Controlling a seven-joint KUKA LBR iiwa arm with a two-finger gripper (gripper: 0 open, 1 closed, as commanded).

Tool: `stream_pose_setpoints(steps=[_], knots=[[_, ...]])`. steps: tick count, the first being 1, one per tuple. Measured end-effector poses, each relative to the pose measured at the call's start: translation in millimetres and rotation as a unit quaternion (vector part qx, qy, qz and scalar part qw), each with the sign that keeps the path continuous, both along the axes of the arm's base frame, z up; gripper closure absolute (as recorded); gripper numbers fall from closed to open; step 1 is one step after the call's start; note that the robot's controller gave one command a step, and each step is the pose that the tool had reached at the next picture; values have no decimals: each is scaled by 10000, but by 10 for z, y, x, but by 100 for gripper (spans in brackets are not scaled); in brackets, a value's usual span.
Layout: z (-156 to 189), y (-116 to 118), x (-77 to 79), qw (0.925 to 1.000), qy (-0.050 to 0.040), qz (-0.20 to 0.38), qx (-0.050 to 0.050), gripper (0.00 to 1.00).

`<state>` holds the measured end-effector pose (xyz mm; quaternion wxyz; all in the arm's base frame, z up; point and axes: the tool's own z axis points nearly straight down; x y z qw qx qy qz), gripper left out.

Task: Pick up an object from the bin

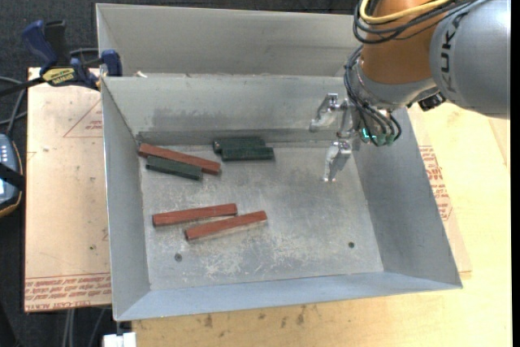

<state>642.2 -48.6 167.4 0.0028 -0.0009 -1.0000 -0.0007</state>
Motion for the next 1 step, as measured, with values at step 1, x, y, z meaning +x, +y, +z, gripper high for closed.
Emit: stream_pose_setpoints(steps=[1], knots=[[29,1,3,10000,-15,2,-1,0]])
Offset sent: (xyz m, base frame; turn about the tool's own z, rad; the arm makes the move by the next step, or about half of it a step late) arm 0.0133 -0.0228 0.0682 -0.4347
